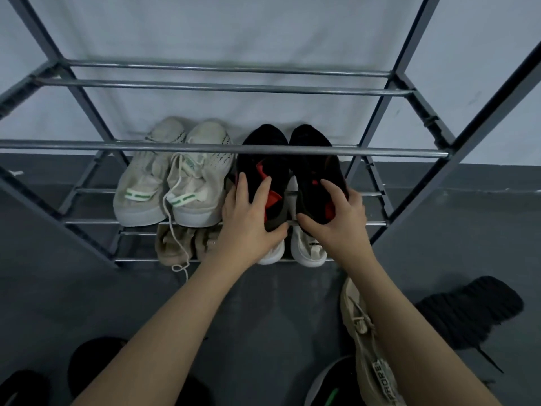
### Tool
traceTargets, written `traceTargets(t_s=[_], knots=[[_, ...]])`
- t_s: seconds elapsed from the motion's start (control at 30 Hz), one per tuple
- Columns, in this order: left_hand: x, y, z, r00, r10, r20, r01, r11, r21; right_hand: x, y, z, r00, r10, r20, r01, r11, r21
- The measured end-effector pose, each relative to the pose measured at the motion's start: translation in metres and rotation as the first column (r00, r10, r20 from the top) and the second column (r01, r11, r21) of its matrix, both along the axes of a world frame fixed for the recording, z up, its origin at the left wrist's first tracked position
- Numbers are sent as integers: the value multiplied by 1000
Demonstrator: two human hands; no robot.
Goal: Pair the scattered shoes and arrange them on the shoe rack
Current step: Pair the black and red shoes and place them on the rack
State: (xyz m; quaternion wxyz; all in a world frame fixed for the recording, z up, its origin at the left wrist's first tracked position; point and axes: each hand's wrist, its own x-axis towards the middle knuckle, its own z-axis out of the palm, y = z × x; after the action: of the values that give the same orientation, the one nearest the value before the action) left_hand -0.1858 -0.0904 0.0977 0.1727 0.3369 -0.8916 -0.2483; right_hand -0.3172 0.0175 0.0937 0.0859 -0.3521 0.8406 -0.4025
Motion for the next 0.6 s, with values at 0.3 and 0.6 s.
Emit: traceTargets(t_s=[0.3, 0.6], knots=[[-12, 1, -8, 991, 28, -129, -40, 995, -88, 2, -17, -6, 997, -35, -68, 32, 998, -50], [-9, -5, -7, 995, 4, -101, -14, 995, -99, 3, -14, -9, 990, -66, -125, 63, 998, -26]])
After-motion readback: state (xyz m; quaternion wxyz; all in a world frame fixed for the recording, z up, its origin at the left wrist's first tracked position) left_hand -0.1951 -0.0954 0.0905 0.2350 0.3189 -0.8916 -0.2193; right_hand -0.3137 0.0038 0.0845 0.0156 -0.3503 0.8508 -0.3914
